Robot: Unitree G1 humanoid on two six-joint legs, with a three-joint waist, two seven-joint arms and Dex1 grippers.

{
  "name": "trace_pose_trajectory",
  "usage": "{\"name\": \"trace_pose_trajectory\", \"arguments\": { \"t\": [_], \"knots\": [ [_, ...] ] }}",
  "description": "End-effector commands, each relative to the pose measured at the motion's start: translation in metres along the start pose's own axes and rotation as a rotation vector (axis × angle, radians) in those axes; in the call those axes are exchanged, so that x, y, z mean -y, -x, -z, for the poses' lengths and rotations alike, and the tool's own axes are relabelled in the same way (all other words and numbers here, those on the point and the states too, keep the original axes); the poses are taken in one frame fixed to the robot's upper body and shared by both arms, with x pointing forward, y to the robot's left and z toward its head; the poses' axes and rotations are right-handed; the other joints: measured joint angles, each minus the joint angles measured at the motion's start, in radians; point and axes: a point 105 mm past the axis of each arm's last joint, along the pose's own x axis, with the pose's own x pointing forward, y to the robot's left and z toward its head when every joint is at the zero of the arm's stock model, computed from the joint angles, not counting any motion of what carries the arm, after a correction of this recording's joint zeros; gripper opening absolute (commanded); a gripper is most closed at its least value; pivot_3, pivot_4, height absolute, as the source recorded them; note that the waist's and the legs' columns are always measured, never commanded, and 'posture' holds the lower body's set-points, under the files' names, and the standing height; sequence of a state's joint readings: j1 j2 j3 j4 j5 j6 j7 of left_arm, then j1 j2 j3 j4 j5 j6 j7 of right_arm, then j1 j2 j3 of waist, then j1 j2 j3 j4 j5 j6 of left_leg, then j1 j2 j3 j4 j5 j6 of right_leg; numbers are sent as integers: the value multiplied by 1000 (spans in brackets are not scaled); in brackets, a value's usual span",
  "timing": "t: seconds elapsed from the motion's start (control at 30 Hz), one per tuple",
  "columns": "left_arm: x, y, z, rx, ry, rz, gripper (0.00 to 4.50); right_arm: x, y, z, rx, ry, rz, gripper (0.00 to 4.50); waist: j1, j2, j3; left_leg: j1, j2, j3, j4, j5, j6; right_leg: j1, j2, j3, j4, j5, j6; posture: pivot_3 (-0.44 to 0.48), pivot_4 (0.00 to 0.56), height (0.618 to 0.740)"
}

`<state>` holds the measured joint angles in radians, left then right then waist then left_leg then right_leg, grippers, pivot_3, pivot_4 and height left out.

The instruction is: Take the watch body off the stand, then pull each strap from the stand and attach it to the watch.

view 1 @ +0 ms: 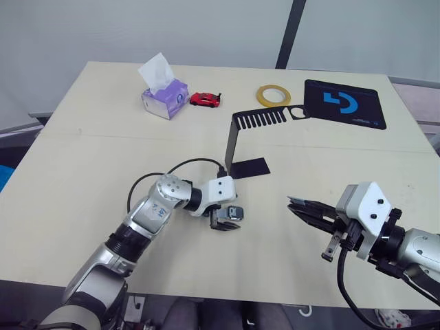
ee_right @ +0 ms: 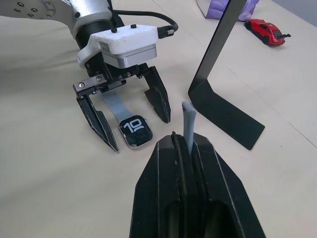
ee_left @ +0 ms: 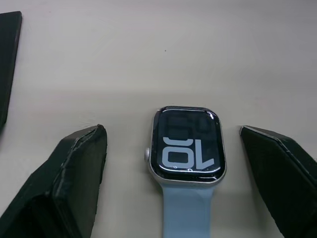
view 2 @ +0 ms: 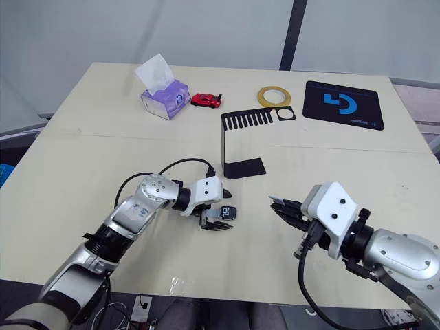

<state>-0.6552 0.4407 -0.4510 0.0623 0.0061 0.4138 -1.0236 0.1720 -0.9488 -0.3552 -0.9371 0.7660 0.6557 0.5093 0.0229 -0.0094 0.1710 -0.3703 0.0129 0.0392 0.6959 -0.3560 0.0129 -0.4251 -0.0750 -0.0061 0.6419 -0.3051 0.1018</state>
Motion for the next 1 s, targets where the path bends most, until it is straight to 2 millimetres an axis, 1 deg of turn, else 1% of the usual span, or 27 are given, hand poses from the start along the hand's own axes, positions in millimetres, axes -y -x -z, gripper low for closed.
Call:
{"name": "trace_pose_trajectory", "arguments": {
  "t": [0.03,0.17,0.23,0.27,0.3,0.37,0.4,0.43,0.53,0.63,0.7,0.77,0.9,1.0],
  "knots": [
    [5,0,10,-42,1,20,4464,-12,1,-15,51,69,-26,0,-1,0,0,0,0,0,0,0,0,0,0,0,0,0,0,0,150,738],
    [5,-3,11,-39,12,15,4464,-12,1,-15,51,67,-25,0,-1,0,0,0,0,0,0,0,0,0,0,0,0,0,0,0,150,738],
    [7,-5,12,-37,20,23,3938,-13,1,-15,51,67,-25,0,0,0,0,0,0,0,0,0,0,0,0,0,0,0,0,0,150,738],
    [8,-5,12,-38,20,31,3752,-13,1,-15,51,68,-26,0,0,0,0,0,0,0,0,0,0,0,0,0,0,0,0,0,150,738],
    [10,-4,12,-37,27,37,3265,-13,1,-15,50,69,-27,0,1,0,0,0,0,0,0,0,0,0,0,0,0,0,0,0,150,738],
    [11,-2,12,-36,39,44,2450,-13,1,-15,49,73,-29,0,0,0,0,0,0,0,1,0,0,0,0,0,1,0,0,0,150,738],
    [10,0,12,-38,39,44,1943,-13,1,-15,48,77,-31,0,0,0,0,0,0,0,1,0,0,0,0,0,1,0,0,0,150,738],
    [9,1,12,-40,39,43,1700,-13,1,-16,48,81,-33,0,-1,0,0,0,0,0,1,0,0,0,0,0,1,0,0,0,150,738],
    [4,7,7,-31,106,52,1698,-13,-1,-17,44,111,-46,0,-3,0,0,1,0,0,1,0,0,0,1,1,1,0,0,0,150,738],
    [-1,11,-9,21,282,100,1698,-13,-5,-18,30,170,-66,0,-6,0,0,1,0,0,1,0,0,0,2,2,1,0,0,0,150,738],
    [-3,13,-23,59,425,159,1698,-13,-10,-17,-4,252,-85,0,-5,0,0,0,0,0,2,0,1,0,2,2,1,0,0,0,150,738],
    [-3,15,-32,78,501,203,1698,-13,-14,-16,-32,327,-105,0,-4,0,0,-1,-1,0,2,-1,1,-1,3,0,1,0,0,0,150,738],
    [-9,17,-44,97,601,256,1698,-14,-26,-9,-88,467,-140,0,-4,0,0,-1,-1,-1,2,-2,3,-2,3,0,1,0,1,0,150,738],
    [-14,17,-51,115,650,269,1698,-9,-35,2,-158,587,-145,0,-5,0,0,-1,-2,-1,2,-2,3,-2,3,0,1,0,1,0,150,738]
  ]
}}
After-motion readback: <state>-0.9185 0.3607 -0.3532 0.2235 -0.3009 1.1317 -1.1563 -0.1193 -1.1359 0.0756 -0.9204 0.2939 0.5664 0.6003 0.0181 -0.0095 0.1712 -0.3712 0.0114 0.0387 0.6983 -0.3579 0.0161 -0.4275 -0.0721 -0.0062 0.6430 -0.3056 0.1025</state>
